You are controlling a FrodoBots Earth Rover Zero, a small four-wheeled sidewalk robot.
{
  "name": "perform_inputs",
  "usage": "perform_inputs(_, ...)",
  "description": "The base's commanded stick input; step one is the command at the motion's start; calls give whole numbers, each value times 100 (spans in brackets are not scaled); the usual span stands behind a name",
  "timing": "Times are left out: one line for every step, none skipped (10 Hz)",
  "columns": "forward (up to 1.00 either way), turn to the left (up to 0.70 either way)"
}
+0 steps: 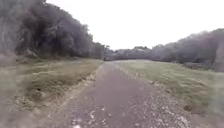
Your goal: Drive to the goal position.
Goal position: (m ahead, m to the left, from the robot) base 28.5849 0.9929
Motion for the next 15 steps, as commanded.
perform_inputs(45,0)
perform_inputs(45,0)
perform_inputs(45,0)
perform_inputs(45,0)
perform_inputs(45,0)
perform_inputs(45,0)
perform_inputs(45,0)
perform_inputs(45,0)
perform_inputs(45,0)
perform_inputs(45,0)
perform_inputs(45,0)
perform_inputs(45,0)
perform_inputs(45,0)
perform_inputs(45,0)
perform_inputs(45,0)
